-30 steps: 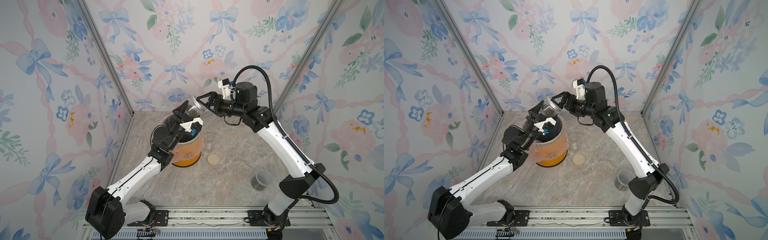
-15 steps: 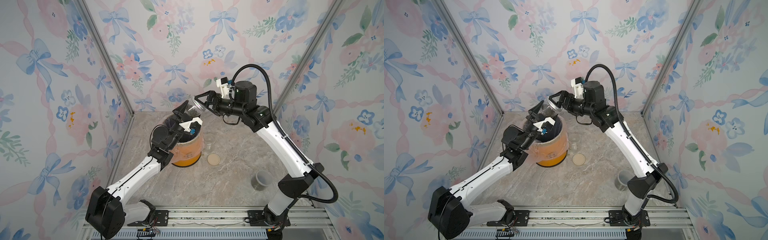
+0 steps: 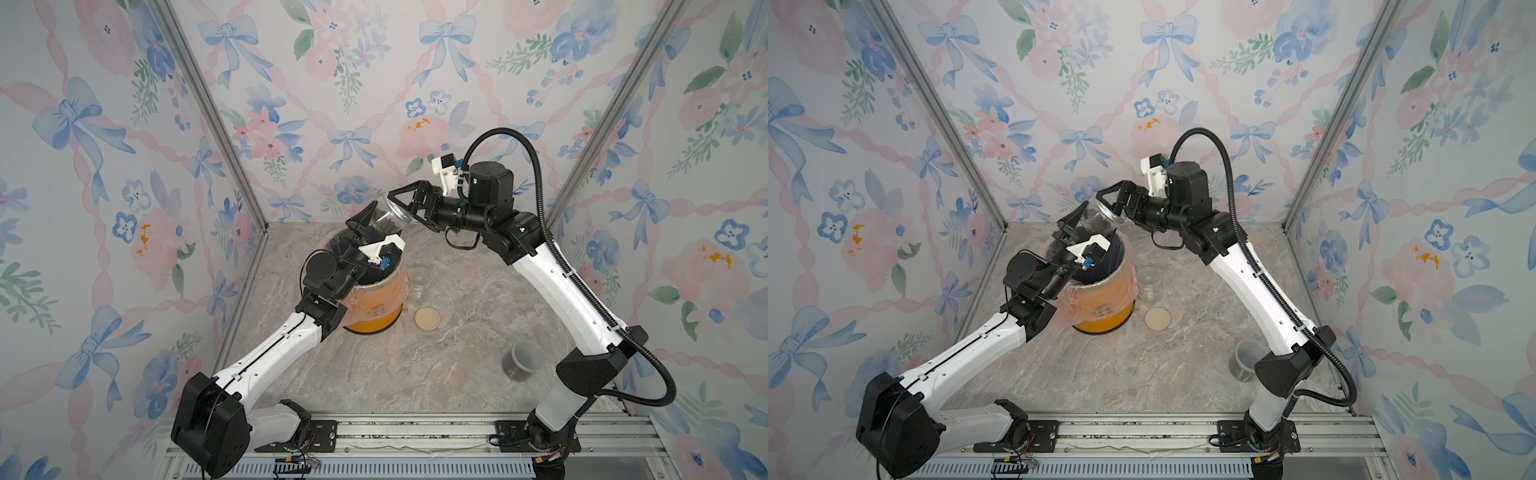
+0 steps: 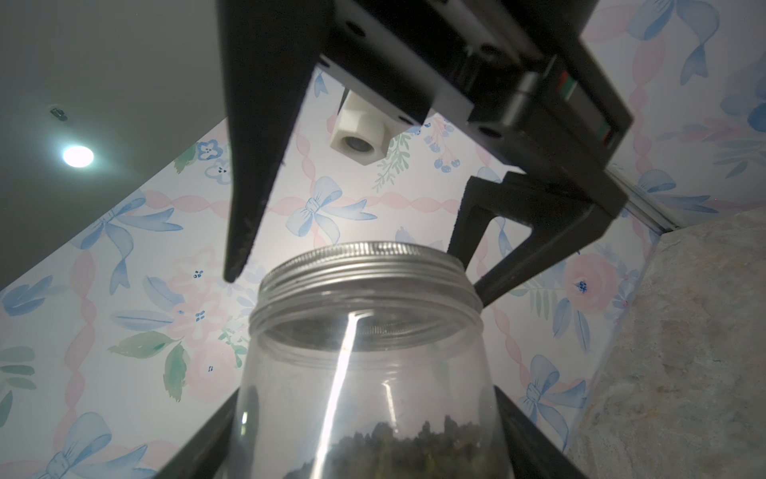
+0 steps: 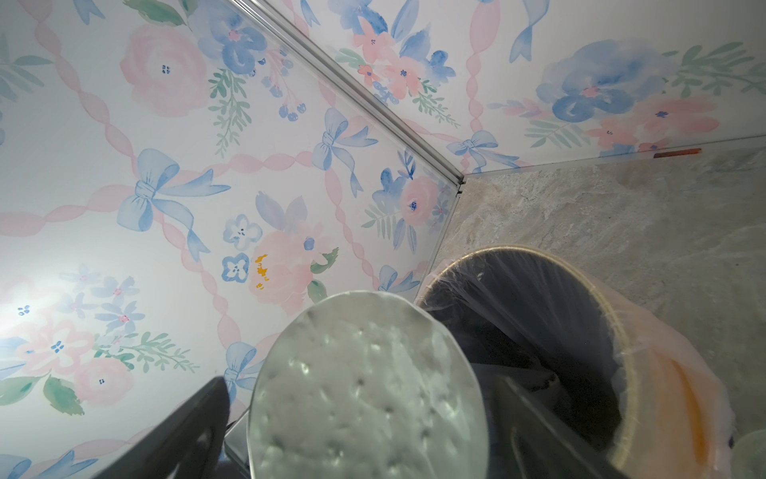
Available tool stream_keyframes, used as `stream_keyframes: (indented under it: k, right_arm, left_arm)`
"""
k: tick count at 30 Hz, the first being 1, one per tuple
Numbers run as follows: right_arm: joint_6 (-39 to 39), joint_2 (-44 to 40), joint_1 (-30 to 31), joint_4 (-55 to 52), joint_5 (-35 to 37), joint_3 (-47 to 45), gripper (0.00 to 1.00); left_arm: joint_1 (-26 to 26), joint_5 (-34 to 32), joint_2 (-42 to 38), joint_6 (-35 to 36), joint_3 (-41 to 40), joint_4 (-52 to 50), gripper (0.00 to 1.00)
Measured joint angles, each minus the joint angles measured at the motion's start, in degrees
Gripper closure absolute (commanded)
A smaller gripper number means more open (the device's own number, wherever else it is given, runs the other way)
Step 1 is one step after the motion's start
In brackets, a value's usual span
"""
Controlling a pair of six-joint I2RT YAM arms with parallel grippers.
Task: Empty moldy tea leaves from jars
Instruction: Unscrew the lid from the jar.
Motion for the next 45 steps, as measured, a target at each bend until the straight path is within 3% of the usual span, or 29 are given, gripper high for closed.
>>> stream_keyframes:
  k: [21,29,45]
  right_arm:
    - [0.37,2.58,0.11,0.11,-1.05,1.6,0.1]
    - [-0.04,2.58,0.22,-0.02,-1.25,1.6,0.02]
    - [-1.51,2.56,-0.66,-0.28,-1.42,1.6,0.08]
  left_arm:
    - [0.0,0.46,0.72,-0.22,0.37,-0.07,0.5]
    - [0.0,0.63,0.76,-1.05,0.44,-0.02,0.5]
    - [0.0,1.07,1.27,-1.73,0.46,0.02,0.51]
